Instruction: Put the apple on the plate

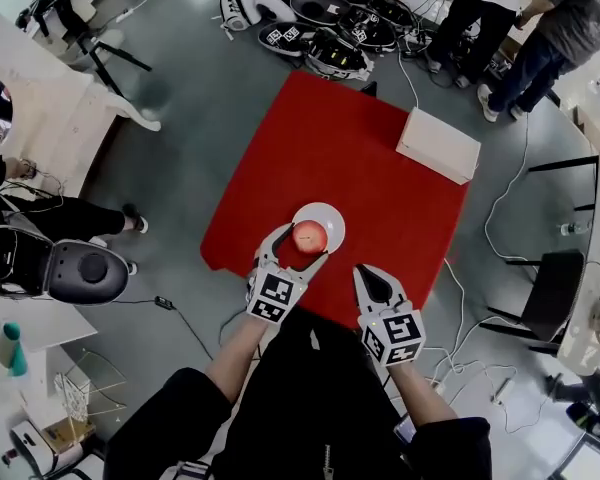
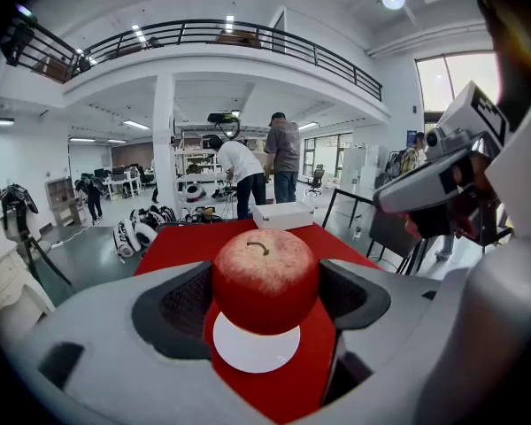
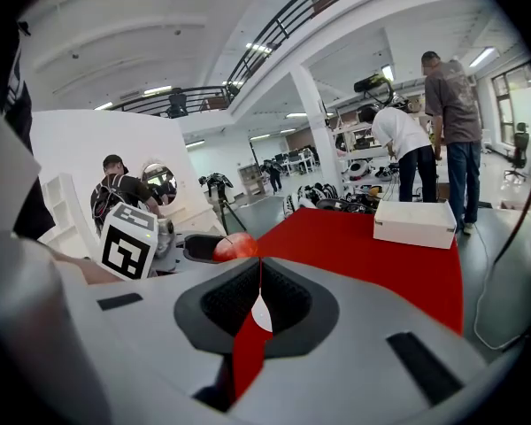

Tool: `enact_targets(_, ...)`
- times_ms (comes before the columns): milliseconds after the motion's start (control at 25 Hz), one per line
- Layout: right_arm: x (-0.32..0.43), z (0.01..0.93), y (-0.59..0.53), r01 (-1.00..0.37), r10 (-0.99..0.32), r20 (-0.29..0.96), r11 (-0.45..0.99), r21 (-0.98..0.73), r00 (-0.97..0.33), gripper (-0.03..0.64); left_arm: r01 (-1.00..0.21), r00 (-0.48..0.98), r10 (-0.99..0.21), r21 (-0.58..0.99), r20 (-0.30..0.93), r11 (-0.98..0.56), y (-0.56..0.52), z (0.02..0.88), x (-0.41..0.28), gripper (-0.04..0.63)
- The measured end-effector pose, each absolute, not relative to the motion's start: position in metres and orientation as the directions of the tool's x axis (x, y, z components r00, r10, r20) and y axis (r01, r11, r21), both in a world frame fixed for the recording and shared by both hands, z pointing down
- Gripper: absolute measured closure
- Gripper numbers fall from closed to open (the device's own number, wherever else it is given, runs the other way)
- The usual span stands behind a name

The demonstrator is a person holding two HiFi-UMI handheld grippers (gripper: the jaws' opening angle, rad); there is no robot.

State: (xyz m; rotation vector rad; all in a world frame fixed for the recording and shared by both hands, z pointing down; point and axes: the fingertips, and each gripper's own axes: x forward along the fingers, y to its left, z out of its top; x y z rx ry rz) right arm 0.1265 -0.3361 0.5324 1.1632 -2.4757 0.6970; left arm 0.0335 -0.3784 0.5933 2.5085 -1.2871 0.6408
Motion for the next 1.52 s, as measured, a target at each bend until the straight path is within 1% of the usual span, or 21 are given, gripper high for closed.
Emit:
enact_targets(160,0.121,0.542,-0.334,-0.794,-0.625,0.495,0.531,-0.297,-0.603,0.604,-0.795,0.532,-0.69,0.009,0.491,-0.606,-0.39,0.62,0.035,0.216)
enact_targets(400,0.13,0.553,-0.327,-0.829,-0.638,0.532,0.473,-0.3,-0.557,0.604,-0.793,0.557,-0.679,0.064,0.478,-0.605,-0.415,0.664,0.039,0.216)
enact_targets(760,0.139,0.561,-0.325,-0.87,-0.663,0.563,0.394,-0.297,-0.493,0.604,-0.779,0.543,-0.636,0.047,0.548,-0.625,-0.424,0.73,0.047,0.216)
enact_targets(1080,0.145,0.566,-0.328,-0.885,-0.67,0.577,0.345,-0.313,-0.466,0.604,-0.756,0.55,-0.592,0.049,0.589,-0.653,-0.421,0.755,0.054,0.216)
enact_targets(1520,0.145,0.574,-0.325,-0.888,-0.667,0.586,0.328,-0.324,-0.46,0.604,-0.734,0.568,-0.583,0.037,0.581,-0.678,-0.418,0.76,0.059,0.215)
